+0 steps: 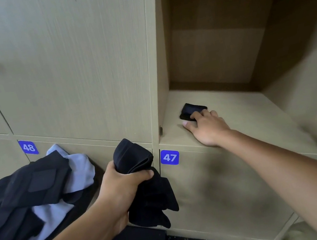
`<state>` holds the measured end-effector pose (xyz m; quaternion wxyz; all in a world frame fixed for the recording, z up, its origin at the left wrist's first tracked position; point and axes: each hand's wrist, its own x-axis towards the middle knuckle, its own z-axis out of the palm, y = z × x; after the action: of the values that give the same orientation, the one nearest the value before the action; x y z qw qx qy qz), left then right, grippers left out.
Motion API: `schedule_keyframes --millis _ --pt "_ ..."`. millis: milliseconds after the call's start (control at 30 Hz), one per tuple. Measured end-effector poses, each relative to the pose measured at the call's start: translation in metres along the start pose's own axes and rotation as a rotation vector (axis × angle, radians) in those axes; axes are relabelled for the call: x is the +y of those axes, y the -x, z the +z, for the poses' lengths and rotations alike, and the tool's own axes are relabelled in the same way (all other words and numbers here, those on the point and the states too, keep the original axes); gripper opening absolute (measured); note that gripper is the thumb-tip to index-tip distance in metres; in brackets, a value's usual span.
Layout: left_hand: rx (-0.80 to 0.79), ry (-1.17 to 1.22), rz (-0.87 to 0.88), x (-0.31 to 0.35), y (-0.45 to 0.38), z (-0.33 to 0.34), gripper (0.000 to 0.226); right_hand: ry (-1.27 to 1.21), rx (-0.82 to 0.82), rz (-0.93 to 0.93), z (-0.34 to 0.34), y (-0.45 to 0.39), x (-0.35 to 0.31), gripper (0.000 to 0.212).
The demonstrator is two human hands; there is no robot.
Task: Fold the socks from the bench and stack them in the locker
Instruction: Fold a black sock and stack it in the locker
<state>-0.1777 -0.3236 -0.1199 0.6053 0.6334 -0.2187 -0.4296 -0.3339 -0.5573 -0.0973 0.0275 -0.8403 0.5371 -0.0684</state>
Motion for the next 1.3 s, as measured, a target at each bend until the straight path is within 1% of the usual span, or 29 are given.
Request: schedule_keyframes --millis 267,367,567,800,867,967,1033,1067,1100,1133,1233,1300 --pt "0.009 0.016 0.007 0.000 -0.003 -0.002 0.054 -0.101 -0.015 -0.066 0.009 -0.012 -0.019 0.070" --pt "0.014 0.021 0.008 0.000 -0.005 -0.001 0.054 -0.065 -0.019 -0.081 0.014 -0.016 -0.024 0.075" --pt "0.007 0.024 0.010 -0.001 -0.010 -0.002 0.055 -0.021 0.001 -0.121 0.019 -0.016 -0.032 0.076" --pt "-0.017 0.061 0.013 0.000 -0.008 -0.004 0.055 -0.038 -0.060 -0.106 0.015 -0.013 -0.033 0.075" --pt "-0.043 0.093 0.008 0.003 -0.006 -0.006 0.055 -0.062 -0.015 -0.129 0.014 -0.010 -0.032 0.071" --pt "-0.106 0.143 0.009 0.008 -0.003 -0.010 0.049 -0.128 0.154 -0.207 0.008 -0.003 -0.036 0.059" --pt "-0.142 0.182 0.012 0.011 -0.001 -0.013 0.042 -0.232 0.254 -0.262 -0.001 0.007 -0.044 0.039" --pt "-0.150 0.202 0.012 0.012 -0.001 -0.015 0.040 -0.315 0.265 -0.278 -0.007 0.014 -0.049 0.028" --pt "-0.156 0.223 0.010 0.014 -0.001 -0.017 0.040 -0.410 0.237 -0.282 -0.013 0.023 -0.053 0.023" --pt "-0.160 0.244 0.008 0.015 -0.001 -0.019 0.040 -0.495 0.173 -0.284 -0.019 0.033 -0.058 0.024" --pt "-0.173 0.295 0.009 0.018 -0.002 -0.021 0.046 -0.659 -0.116 -0.298 -0.025 0.062 -0.069 0.032" --pt "-0.188 0.325 0.004 0.020 -0.001 -0.021 0.047 -0.737 -0.234 -0.271 -0.026 0.079 -0.074 0.035"
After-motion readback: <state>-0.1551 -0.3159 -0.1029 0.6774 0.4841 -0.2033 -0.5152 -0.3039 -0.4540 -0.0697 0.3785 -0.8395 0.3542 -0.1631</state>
